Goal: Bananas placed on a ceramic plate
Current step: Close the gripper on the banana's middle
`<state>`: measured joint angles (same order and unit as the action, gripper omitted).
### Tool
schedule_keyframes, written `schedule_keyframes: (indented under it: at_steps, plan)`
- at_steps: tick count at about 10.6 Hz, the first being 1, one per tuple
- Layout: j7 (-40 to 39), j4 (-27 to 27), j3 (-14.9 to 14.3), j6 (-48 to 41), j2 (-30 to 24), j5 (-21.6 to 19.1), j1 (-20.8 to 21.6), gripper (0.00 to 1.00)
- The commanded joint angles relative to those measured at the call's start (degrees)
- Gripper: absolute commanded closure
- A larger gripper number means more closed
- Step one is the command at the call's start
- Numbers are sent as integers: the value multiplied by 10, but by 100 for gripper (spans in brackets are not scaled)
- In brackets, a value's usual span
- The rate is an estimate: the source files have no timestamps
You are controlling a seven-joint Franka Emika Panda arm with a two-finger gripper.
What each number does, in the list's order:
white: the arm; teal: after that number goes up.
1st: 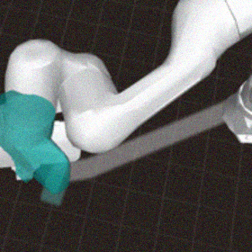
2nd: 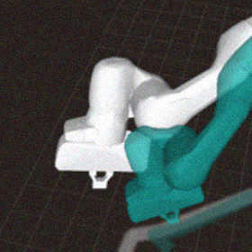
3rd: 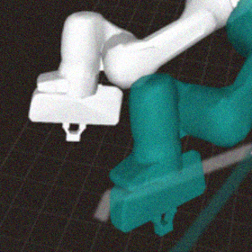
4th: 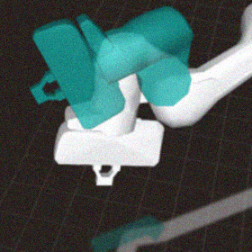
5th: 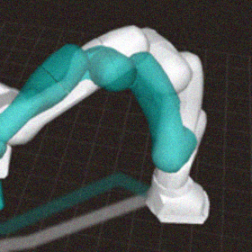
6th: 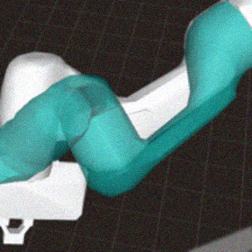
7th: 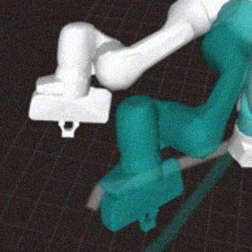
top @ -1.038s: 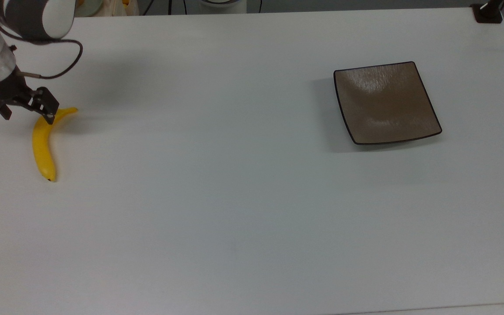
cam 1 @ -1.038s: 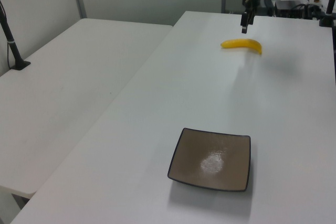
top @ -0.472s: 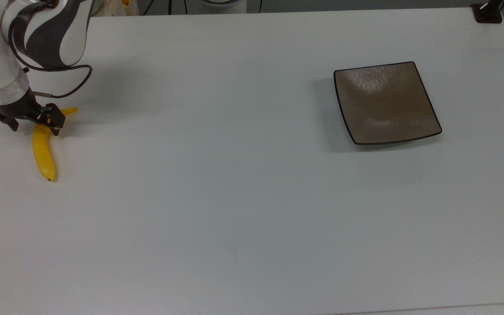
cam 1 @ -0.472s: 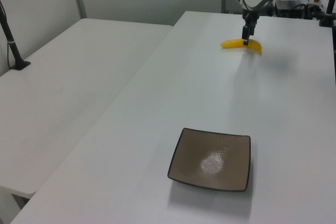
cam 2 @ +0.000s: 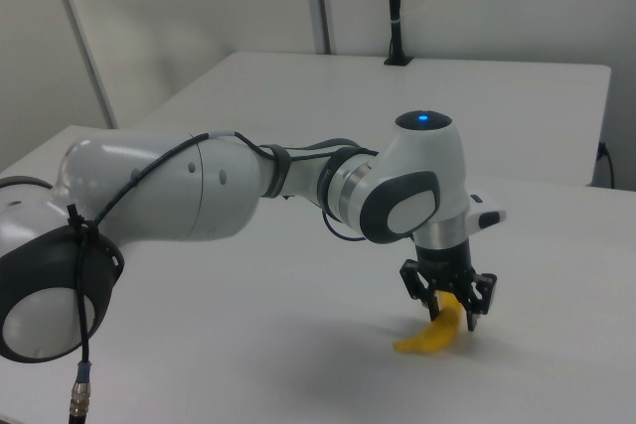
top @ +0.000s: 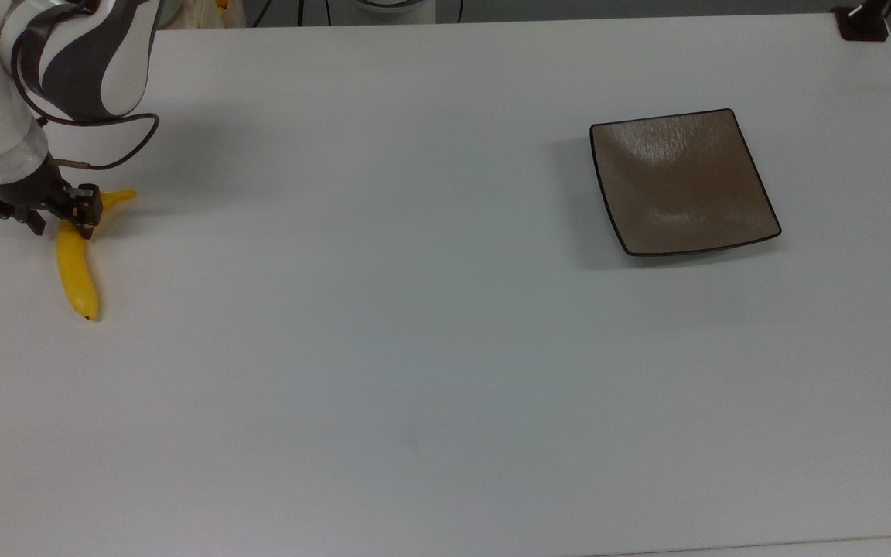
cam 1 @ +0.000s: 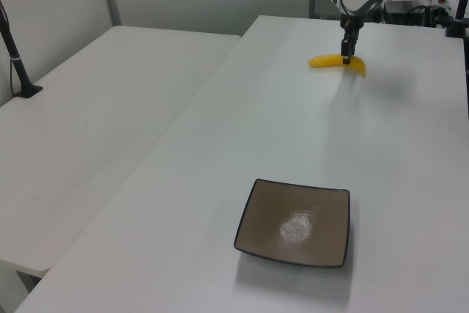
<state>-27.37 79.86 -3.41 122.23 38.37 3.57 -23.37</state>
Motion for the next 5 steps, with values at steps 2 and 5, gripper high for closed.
schedule_keyframes:
  at_steps: [2,5]
  plan:
    - [-15,15,2,2,-17,6,-1,100]
    - [-14,17,2,-61,-55,1,5,100]
